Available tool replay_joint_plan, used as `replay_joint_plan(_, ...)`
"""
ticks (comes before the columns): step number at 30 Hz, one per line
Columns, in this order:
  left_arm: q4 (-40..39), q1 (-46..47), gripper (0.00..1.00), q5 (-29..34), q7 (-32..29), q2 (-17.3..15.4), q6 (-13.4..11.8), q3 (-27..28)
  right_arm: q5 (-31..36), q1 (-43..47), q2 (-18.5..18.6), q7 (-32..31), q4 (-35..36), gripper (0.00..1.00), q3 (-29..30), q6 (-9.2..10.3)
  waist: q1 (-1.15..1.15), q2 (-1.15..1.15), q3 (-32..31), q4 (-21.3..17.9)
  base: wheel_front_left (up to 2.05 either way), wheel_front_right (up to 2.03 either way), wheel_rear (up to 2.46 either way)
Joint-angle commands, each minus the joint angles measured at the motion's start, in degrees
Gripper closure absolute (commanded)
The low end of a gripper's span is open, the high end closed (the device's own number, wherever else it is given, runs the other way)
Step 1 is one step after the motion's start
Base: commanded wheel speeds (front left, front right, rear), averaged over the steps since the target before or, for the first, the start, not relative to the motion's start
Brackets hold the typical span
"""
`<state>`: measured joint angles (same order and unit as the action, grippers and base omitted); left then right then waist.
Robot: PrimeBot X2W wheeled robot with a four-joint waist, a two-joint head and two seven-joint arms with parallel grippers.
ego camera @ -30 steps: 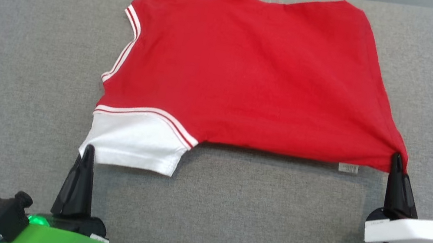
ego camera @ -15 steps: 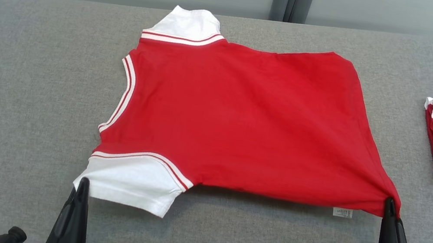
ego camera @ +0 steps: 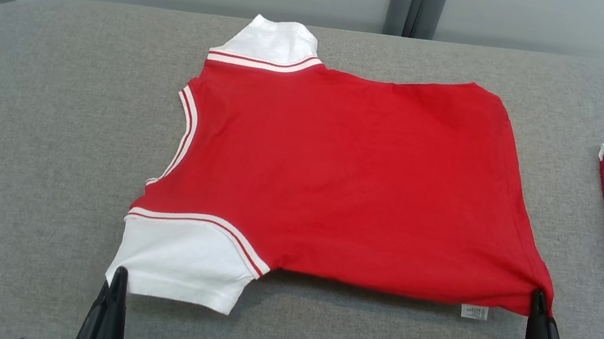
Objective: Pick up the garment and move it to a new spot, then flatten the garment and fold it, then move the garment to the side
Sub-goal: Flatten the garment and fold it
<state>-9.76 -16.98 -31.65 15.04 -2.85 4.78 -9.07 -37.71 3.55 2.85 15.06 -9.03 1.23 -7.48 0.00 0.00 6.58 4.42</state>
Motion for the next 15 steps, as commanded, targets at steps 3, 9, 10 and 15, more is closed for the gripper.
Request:
replay_joint_plan(3, 1.5, 0.3, 1.0, -0.5, 0.1, -0.1, 0.8, 1.0, -0.5, 0.7, 0.1, 0.2, -0.5, 1.0, -0.3, -0.02, 0.0, 0.0, -1.1, 0.2, 0.0, 0.0, 0.0)
replay_joint_plan(9, 4.2, 1.8, 1.0, -0.9, 0.1, -0.1, 2.0, 2.8, -0.7, 1.2, 0.1, 0.2, -0.7, 1.0, -0.5, -0.02, 0.0, 0.0, -3.7, -0.3, 0.0, 0.0, 0.0)
replay_joint_plan(10, 4.6, 1.9, 1.0, -1.0, 0.1, -0.1, 2.2, 3.0, -0.7, 1.3, 0.1, 0.2, -0.6, 1.0, -0.6, -0.02, 0.0, 0.0, -4.1, -0.4, 0.0, 0.0, 0.0)
replay_joint_plan(15, 7.8, 3.4, 1.0, -1.0, 0.1, -0.1, 2.7, 5.0, -1.0, 2.4, 0.2, 0.2, -0.1, 1.0, -1.2, -0.02, 0.0, 0.0, -5.6, -0.9, 0.0, 0.0, 0.0)
